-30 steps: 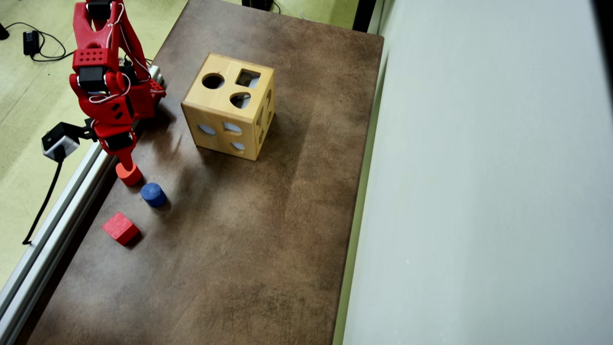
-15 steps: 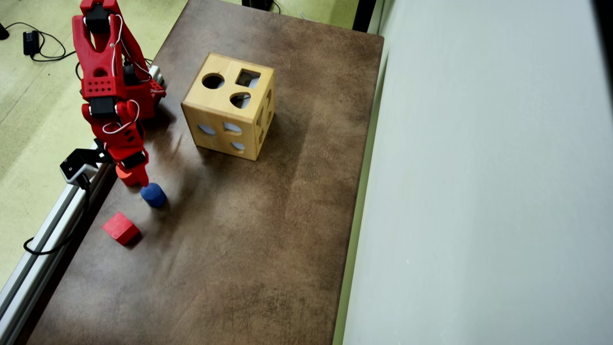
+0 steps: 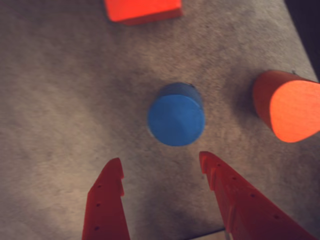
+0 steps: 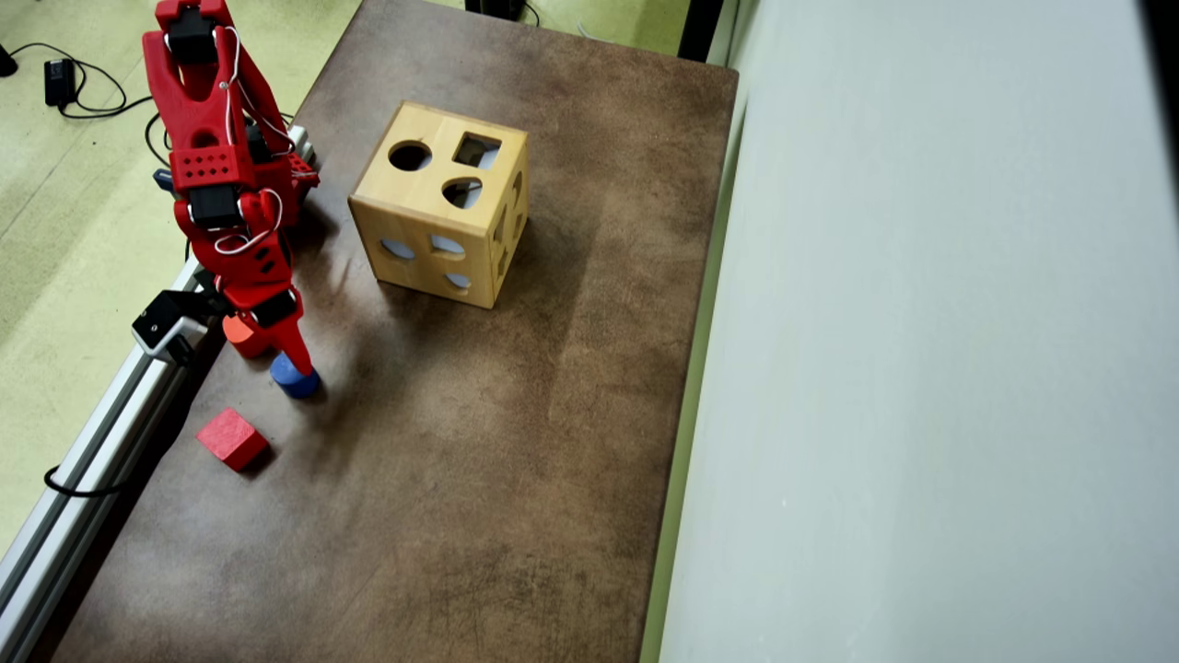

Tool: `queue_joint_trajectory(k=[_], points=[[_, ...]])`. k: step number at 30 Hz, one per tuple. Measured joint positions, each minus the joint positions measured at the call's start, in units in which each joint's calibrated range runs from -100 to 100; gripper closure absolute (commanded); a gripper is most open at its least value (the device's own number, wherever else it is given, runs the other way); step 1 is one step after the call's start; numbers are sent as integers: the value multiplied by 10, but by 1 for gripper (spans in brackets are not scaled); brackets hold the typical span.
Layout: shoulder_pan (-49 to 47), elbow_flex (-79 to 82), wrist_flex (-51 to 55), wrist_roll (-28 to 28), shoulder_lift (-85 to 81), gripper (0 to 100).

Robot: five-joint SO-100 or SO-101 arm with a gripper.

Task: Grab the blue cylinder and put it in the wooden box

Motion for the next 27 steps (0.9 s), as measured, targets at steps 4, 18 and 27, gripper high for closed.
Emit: queue_joint_trajectory(k=[4,18,27], points=[[0,17,0,0,0,75],[4,18,-2,-1,0,64],[19,18,-5,-1,0,59]])
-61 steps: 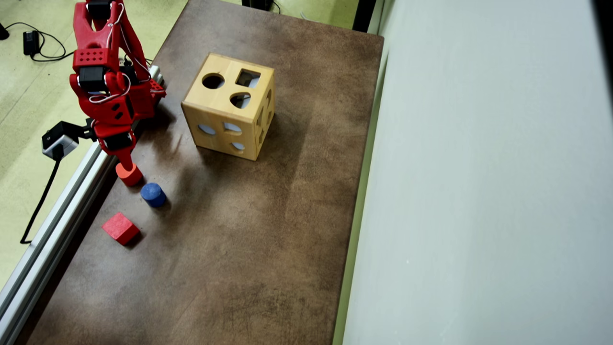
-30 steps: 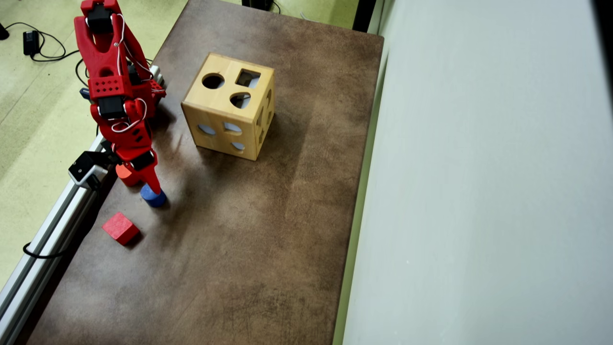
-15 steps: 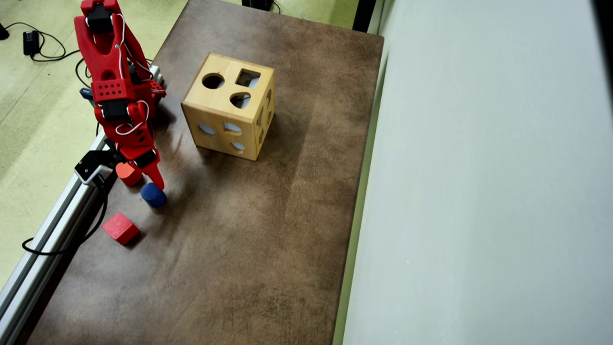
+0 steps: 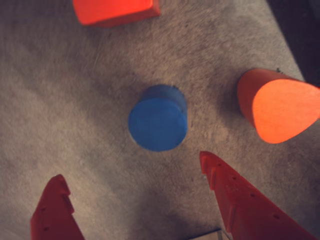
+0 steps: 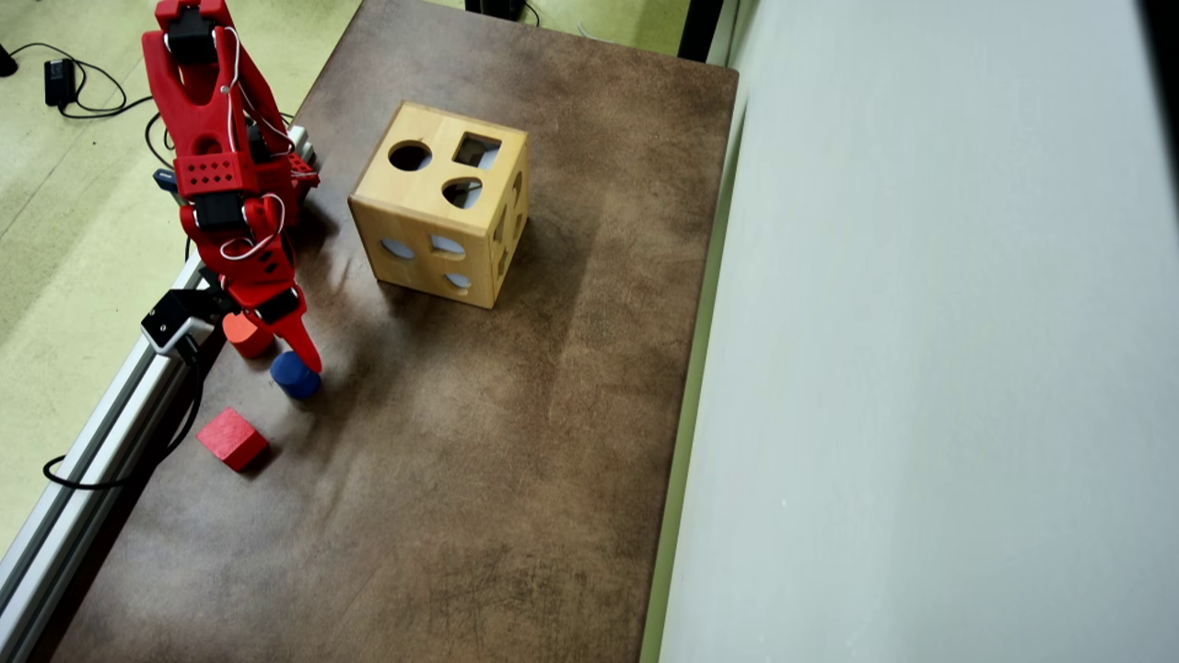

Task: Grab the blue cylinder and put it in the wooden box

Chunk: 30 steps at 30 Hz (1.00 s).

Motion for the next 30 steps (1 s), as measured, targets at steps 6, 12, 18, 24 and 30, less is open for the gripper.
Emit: queue_joint_trajectory(k=[6,12,18,24,30], points=[[15,0,0,0,49,59],[22,0,-8,0,67,59],[23,0,-39,0,67,59],[23,0,-48,0,81,59],[23,-40,-47,0,136,59]])
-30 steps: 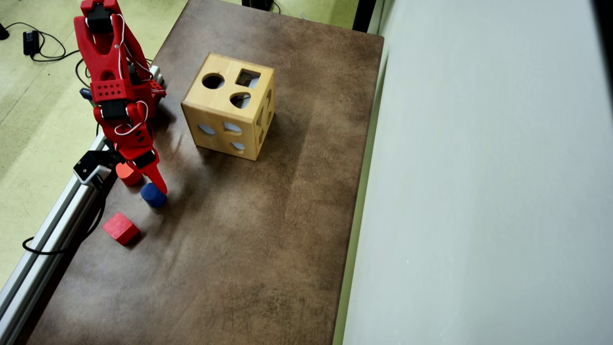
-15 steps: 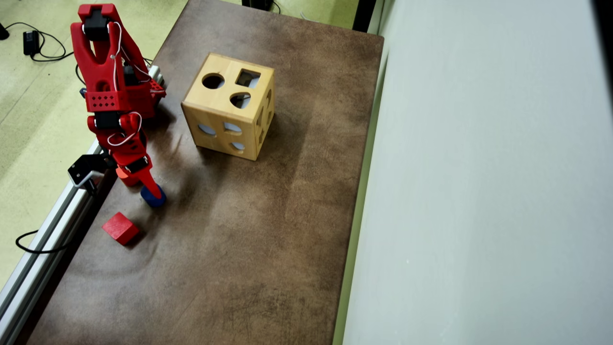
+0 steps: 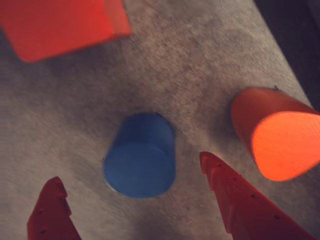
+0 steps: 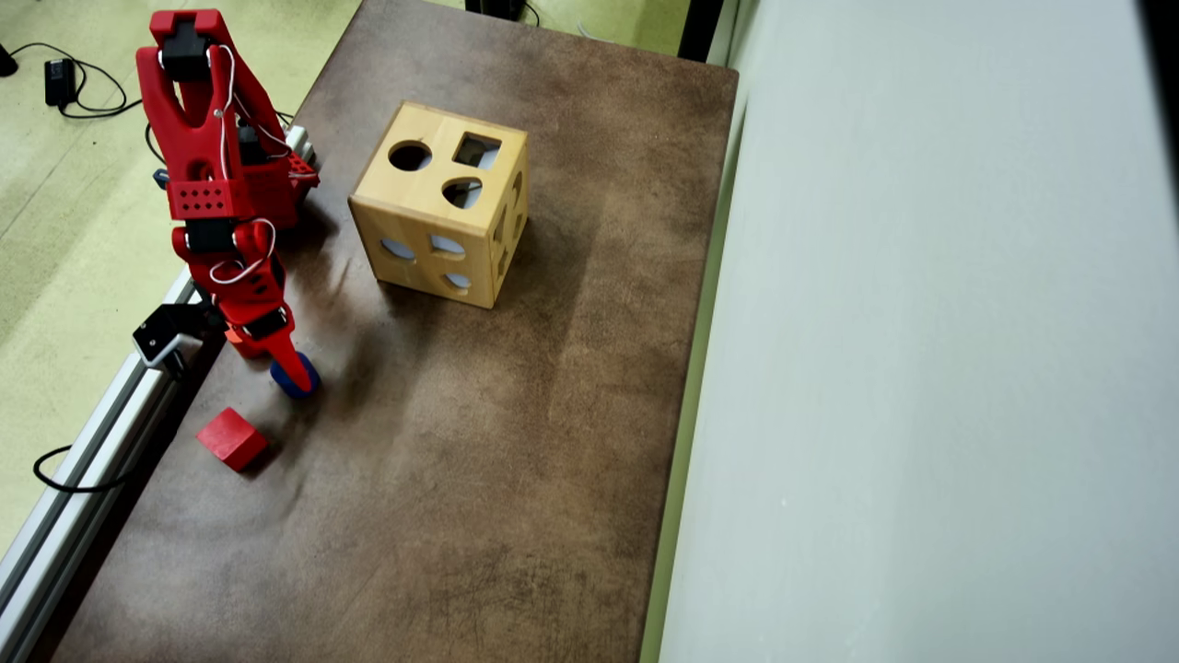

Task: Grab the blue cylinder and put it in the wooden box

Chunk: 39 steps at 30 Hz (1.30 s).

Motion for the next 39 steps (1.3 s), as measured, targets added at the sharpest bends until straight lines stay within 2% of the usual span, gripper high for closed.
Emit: queue_joint_trajectory(k=[39], points=[[-5,-78,2,0,111,59]])
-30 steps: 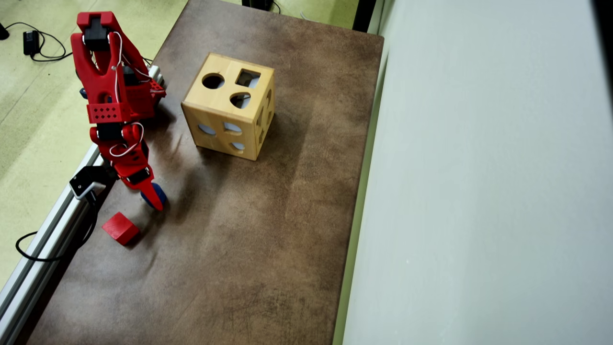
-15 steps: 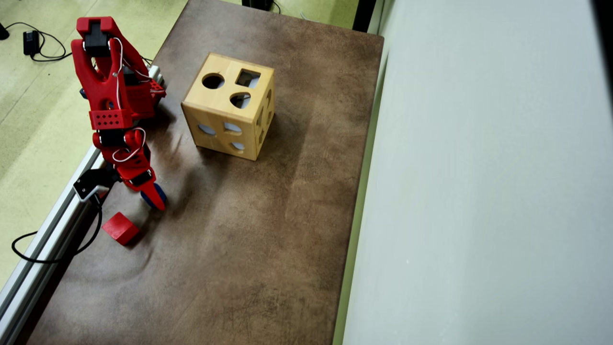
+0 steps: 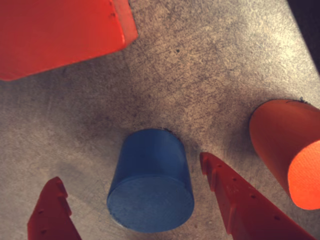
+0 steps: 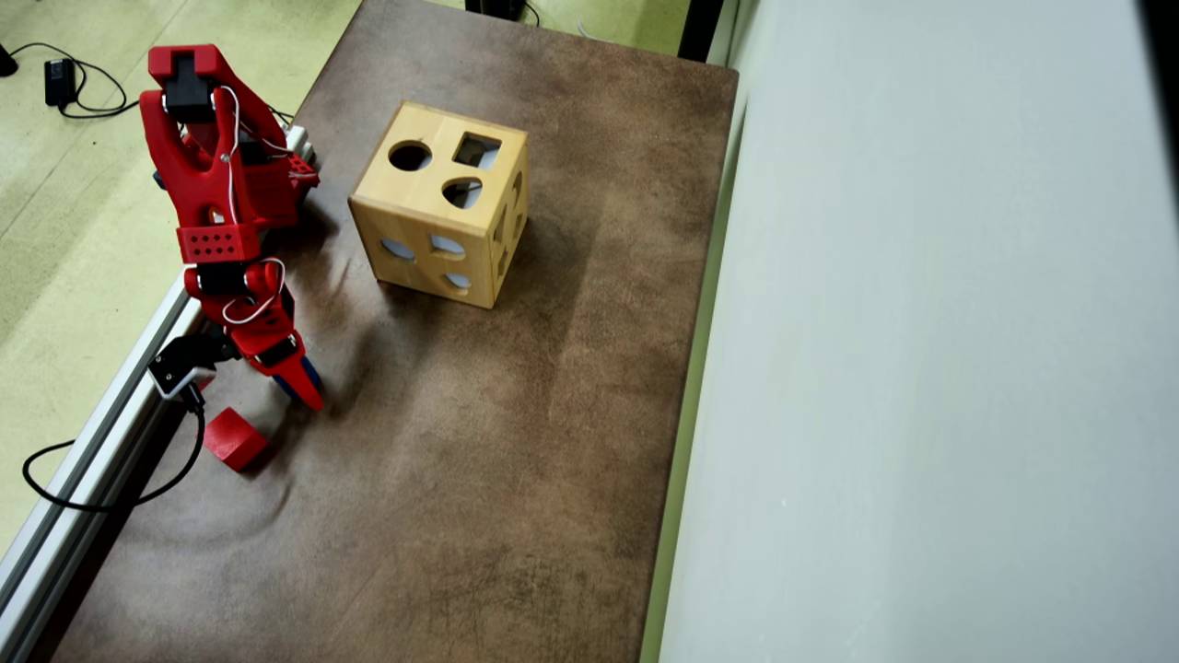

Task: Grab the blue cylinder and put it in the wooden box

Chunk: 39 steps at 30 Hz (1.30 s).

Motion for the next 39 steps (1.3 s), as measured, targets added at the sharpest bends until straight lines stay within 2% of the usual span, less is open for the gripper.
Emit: queue_joint_trajectory(k=[33,39], points=[[-12,0,2,2,0,60],[-12,0,2,2,0,70]])
